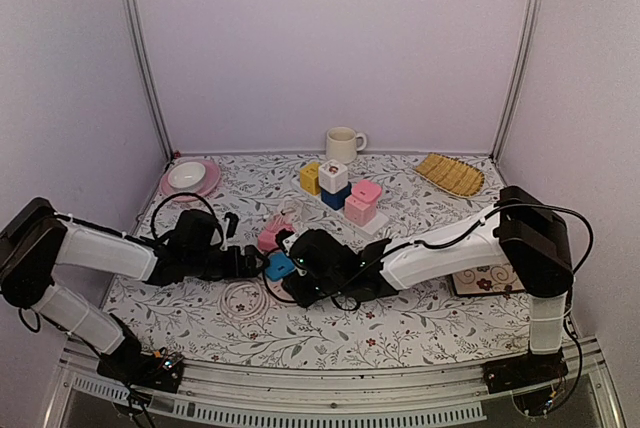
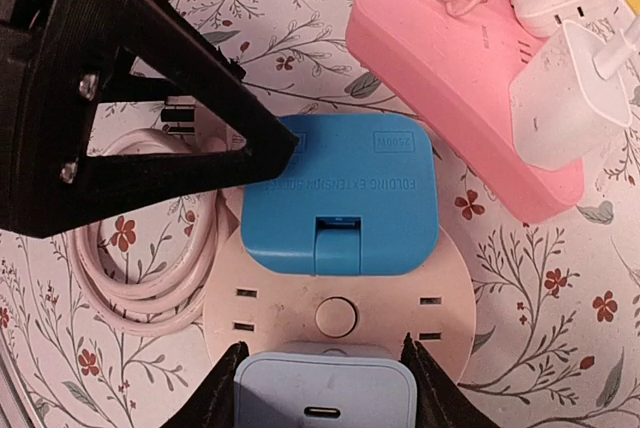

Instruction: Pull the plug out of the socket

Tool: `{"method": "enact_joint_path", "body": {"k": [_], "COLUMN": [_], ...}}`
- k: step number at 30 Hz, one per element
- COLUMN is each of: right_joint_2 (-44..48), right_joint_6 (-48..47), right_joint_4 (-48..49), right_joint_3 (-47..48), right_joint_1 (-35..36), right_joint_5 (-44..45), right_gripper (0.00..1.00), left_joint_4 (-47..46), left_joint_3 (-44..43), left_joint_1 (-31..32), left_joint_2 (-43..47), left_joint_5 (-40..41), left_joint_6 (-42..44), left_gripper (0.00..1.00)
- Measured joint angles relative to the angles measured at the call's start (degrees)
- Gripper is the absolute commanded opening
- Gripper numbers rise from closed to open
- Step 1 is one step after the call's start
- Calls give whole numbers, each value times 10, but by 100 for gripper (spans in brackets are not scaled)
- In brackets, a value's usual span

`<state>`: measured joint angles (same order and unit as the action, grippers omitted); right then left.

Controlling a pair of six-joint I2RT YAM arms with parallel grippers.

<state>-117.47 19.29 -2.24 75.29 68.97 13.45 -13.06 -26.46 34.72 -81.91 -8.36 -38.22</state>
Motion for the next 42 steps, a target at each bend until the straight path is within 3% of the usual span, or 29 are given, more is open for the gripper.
{"method": "enact_joint_path", "body": {"k": [14,27,30,36,42], "right_joint_2": [24,33,38,37,42], "right_joint_6": [60,91,95,99,104], "right_joint_4": [6,-12,-15,-22,-34], "right_joint_3": [-36,-46,-52,-56,-58], "right_joint_1": [7,36,38,38,42], "right_joint_5": [23,60,64,51,53], "right_gripper": [34,37,45,72,76], "left_joint_4": [38,-30,-43,-58,-35], "left_joint_3": [-28,-16,-16,-17,-46], "left_joint_1": [23,74,90,109,125], "left_joint_2": [-19,-46,-53,-61,-78], "left_joint_5": [-10,33,51,69,72], "left_joint_6": [0,-29,-39,-58,-61], "left_gripper": [95,94,94,94,94]}}
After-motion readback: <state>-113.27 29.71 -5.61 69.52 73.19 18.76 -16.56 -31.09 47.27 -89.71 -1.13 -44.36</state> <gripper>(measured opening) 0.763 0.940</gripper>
